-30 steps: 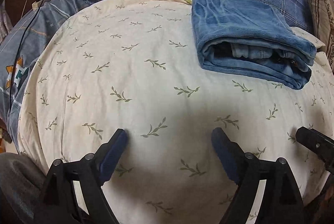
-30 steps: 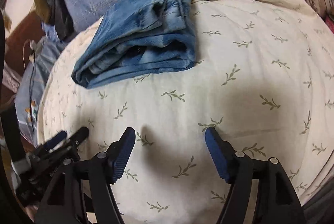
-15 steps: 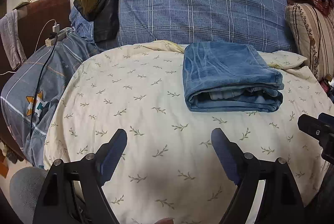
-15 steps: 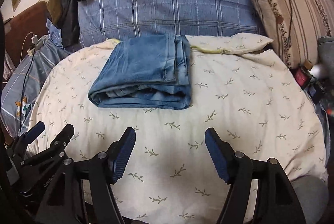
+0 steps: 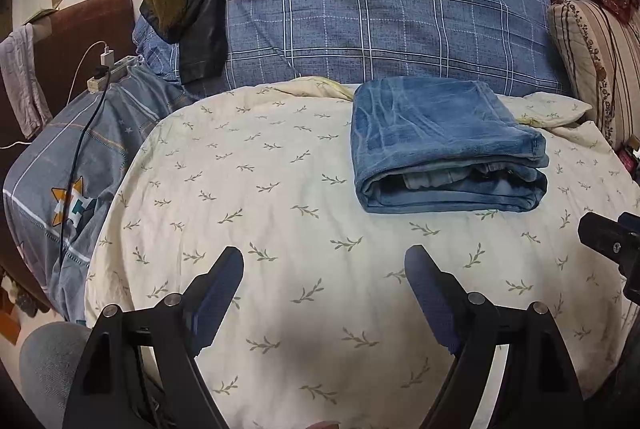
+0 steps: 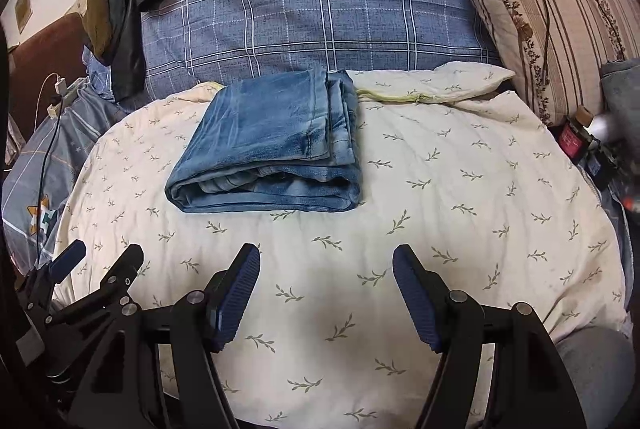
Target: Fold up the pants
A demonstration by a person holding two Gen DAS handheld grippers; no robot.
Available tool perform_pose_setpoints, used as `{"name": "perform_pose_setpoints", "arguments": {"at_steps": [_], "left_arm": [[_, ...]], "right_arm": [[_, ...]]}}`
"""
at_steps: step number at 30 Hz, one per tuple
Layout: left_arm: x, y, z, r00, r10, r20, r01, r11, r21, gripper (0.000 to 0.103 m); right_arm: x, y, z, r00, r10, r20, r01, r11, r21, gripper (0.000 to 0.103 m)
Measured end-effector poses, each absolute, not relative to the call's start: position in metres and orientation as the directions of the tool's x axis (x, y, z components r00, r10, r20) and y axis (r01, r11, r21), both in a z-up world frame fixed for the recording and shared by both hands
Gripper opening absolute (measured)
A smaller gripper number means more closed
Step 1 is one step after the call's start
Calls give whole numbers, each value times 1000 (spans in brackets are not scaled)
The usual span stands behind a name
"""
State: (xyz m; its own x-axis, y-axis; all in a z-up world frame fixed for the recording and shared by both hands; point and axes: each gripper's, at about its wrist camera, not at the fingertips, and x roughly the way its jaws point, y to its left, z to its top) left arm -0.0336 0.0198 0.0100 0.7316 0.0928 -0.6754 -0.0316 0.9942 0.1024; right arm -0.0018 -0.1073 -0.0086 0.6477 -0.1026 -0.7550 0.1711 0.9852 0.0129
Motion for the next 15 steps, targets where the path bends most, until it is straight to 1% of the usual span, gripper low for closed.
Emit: {"name": "perform_pose_setpoints", "arguments": {"at_steps": [15], "left_arm": [[-38,12,11,739,105,-665,-42,993,110,83]], "right_arm": [[-1,-105,-9,641,-115,-759,173,985,-4,70]]}}
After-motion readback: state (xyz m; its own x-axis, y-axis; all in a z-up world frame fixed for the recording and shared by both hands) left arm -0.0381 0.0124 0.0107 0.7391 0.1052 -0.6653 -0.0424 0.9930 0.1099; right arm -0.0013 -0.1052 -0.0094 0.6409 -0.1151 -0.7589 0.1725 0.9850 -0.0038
